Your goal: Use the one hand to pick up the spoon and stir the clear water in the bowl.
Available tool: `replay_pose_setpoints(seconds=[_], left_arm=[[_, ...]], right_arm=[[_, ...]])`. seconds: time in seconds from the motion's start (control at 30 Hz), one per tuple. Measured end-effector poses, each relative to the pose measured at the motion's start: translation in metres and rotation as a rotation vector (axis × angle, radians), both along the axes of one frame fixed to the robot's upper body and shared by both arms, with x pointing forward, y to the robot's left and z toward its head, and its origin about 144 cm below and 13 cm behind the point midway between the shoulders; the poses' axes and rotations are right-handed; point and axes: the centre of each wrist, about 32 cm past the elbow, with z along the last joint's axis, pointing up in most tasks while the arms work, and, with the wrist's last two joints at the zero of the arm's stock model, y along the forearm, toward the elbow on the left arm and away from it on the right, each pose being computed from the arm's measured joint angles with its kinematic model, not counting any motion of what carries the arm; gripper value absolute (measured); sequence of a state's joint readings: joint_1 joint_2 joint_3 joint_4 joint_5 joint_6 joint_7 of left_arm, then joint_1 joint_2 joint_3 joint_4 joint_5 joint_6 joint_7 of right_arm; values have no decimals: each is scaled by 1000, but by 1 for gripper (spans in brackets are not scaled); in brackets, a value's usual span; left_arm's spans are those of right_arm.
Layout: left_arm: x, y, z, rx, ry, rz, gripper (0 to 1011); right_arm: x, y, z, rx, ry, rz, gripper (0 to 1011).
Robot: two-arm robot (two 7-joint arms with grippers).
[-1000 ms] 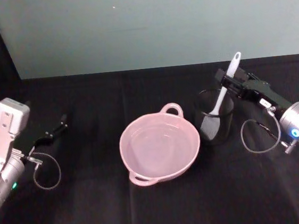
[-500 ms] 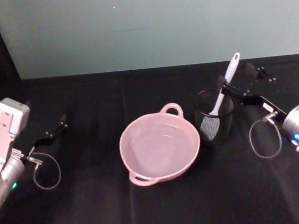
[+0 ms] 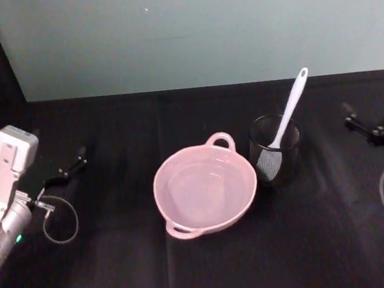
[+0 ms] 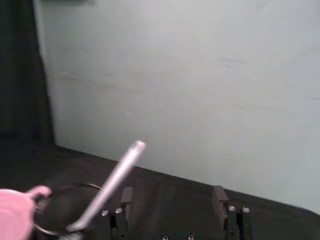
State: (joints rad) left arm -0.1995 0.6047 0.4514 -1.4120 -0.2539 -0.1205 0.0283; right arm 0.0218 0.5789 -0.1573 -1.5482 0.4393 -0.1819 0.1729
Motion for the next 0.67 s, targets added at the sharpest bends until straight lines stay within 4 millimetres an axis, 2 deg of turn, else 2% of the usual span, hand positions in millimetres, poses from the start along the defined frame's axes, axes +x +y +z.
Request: replay_pose_setpoints(seconds=[0.23,0.67], left_arm=[[0,0,0,0,0,0,1011],[0,0,0,0,0,0,1011]], right_arm=[[-9,-20,-16,10,-10,-101,1002],[-8,-21,-19,20,-11,-115,1003]])
